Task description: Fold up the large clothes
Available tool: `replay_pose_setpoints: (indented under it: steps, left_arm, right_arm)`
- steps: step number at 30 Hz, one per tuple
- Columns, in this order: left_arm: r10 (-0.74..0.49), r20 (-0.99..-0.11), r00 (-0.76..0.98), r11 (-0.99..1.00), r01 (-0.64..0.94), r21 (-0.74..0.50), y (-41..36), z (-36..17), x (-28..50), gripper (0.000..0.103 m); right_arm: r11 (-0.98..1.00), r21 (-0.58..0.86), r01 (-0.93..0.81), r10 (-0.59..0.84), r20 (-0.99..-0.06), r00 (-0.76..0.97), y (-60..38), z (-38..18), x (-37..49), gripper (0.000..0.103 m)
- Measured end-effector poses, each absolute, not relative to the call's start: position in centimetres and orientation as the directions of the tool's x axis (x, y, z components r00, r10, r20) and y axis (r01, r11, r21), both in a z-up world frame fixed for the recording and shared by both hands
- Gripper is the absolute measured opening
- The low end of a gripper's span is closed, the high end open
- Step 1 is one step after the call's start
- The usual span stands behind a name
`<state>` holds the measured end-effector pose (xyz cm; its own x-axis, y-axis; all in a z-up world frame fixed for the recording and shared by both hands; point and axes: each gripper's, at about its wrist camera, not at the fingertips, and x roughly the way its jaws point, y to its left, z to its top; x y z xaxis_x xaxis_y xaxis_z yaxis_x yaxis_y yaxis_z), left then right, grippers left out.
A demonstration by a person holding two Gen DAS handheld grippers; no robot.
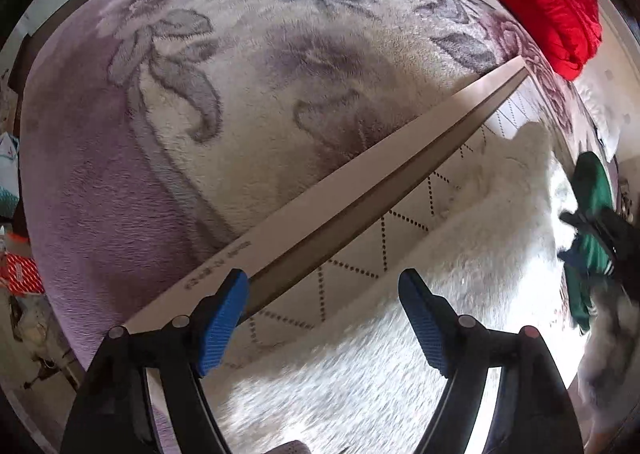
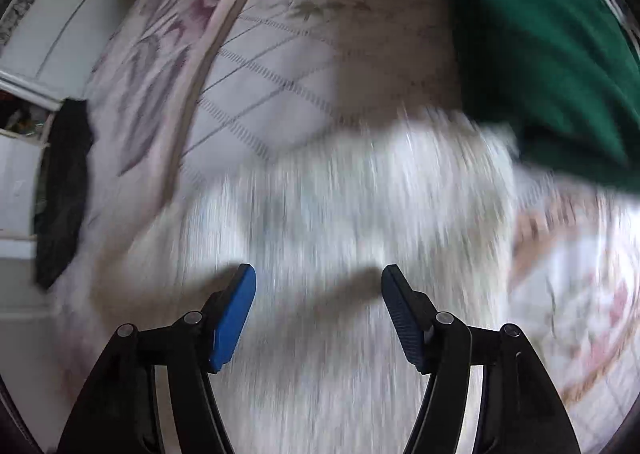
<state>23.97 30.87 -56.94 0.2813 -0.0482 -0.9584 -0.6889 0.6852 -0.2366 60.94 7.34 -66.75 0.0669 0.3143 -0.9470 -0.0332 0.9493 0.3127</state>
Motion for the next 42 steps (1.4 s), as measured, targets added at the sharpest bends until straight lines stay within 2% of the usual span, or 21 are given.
replay_pose_setpoints:
  steps: [3,6,8,13,15,16,17,18,20,22,25,28,30,31,36,39,41,42]
  left_arm:
    - [-0.07,-0.966,0.249,0.703,-0.675,-0.225,31.2,-56.6,21.7,0.076]
    - [-0.087,-0.976,0.202,0.726,-0.658,-0.201,31.1,-57.5,18.7,0.076]
    - [-0.106,-0.981,0.16,0.741,-0.645,-0.185,30.9,-58.8,17.2,0.076]
    - [-0.249,-0.962,0.112,0.731,-0.63,-0.262,30.6,-63.9,16.4,0.076]
    - [-0.282,-0.952,0.121,0.73,-0.617,-0.294,30.2,-64.8,16.4,0.076]
    - [-0.277,-0.954,0.118,0.747,-0.598,-0.291,29.9,-64.8,16.5,0.076]
    - [-0.272,-0.955,0.117,0.761,-0.582,-0.287,29.6,-64.7,16.6,0.076]
    - [-0.277,-0.954,0.116,0.774,-0.562,-0.293,29.3,-64.6,16.7,0.076]
    - [-0.281,-0.955,0.097,0.789,-0.542,-0.288,28.8,-64.6,16.7,0.076]
    - [-0.319,-0.944,0.09,0.779,-0.542,-0.315,28.2,-64.6,16.3,0.076]
    - [-0.394,-0.916,0.081,0.757,-0.537,-0.373,26.2,-64.2,15.1,0.076]
    - [-0.441,-0.895,0.06,0.759,-0.507,-0.408,22.9,-64.9,14.4,0.076]
    - [-0.444,-0.894,0.054,0.767,-0.494,-0.41,20.9,-65.8,14.7,0.076]
    - [-0.44,-0.896,0.064,0.77,-0.486,-0.413,20.2,-65.8,15.0,0.076]
    - [-0.417,-0.905,0.088,0.795,-0.446,-0.41,17.8,-65.8,17.5,0.078]
    - [-0.395,-0.913,0.104,0.809,-0.431,-0.399,17.2,-65.4,19.0,0.077]
    - [-0.374,-0.92,0.114,0.822,-0.419,-0.386,16.5,-64.7,19.1,0.06]
    - [-0.357,-0.927,0.11,0.83,-0.418,-0.369,16.1,-64.3,19.1,0.039]
  right_arm:
    - [0.914,0.407,-0.005,0.407,-0.913,0.035,4.2,-64.2,54.8,0.067]
    - [0.912,0.409,0.044,0.411,-0.91,-0.059,0.6,-64.6,46.9,0.068]
    - [0.906,0.411,0.1,0.422,-0.896,-0.138,-1.3,-66.3,42.5,0.068]
    - [0.808,0.526,0.264,0.588,-0.747,-0.311,-3.1,-74.5,32.2,0.068]
    - [0.741,0.593,0.314,0.671,-0.673,-0.311,-2.3,-77.5,29.7,0.077]
    - [0.715,0.622,0.321,0.698,-0.664,-0.268,-2.2,-77.6,29.4,0.092]
    - [0.688,0.646,0.331,0.723,-0.65,-0.233,-1.8,-77.4,29.2,0.094]
    - [0.686,0.655,0.316,0.726,-0.645,-0.239,-1.1,-77.3,29.3,0.091]
    - [0.702,0.66,0.265,0.712,-0.651,-0.263,0.0,-76.8,29.4,0.022]
    - [0.646,0.686,0.334,0.763,-0.592,-0.259,-0.5,-76.9,29.3,0.021]
    - [0.657,0.69,0.304,0.754,-0.606,-0.253,-2.6,-75.5,29.9,0.019]
    - [0.704,0.665,0.251,0.709,-0.637,-0.303,-5.3,-75.0,30.1,0.021]
    - [0.752,0.628,0.199,0.653,-0.67,-0.354,-6.0,-75.6,31.0,0.044]
    - [0.785,0.595,0.174,0.61,-0.691,-0.388,-6.2,-76.3,31.2,0.067]
    - [0.617,0.708,0.343,0.783,-0.511,-0.355,-6.3,-79.5,30.9,0.074]
    - [0.558,0.737,0.381,0.827,-0.454,-0.332,-5.4,-80.1,30.0,0.074]
    - [0.551,0.751,0.364,0.831,-0.451,-0.326,-4.8,-80.1,28.7,0.071]
    - [0.544,0.758,0.359,0.835,-0.446,-0.323,-3.2,-80.2,28.8,0.064]
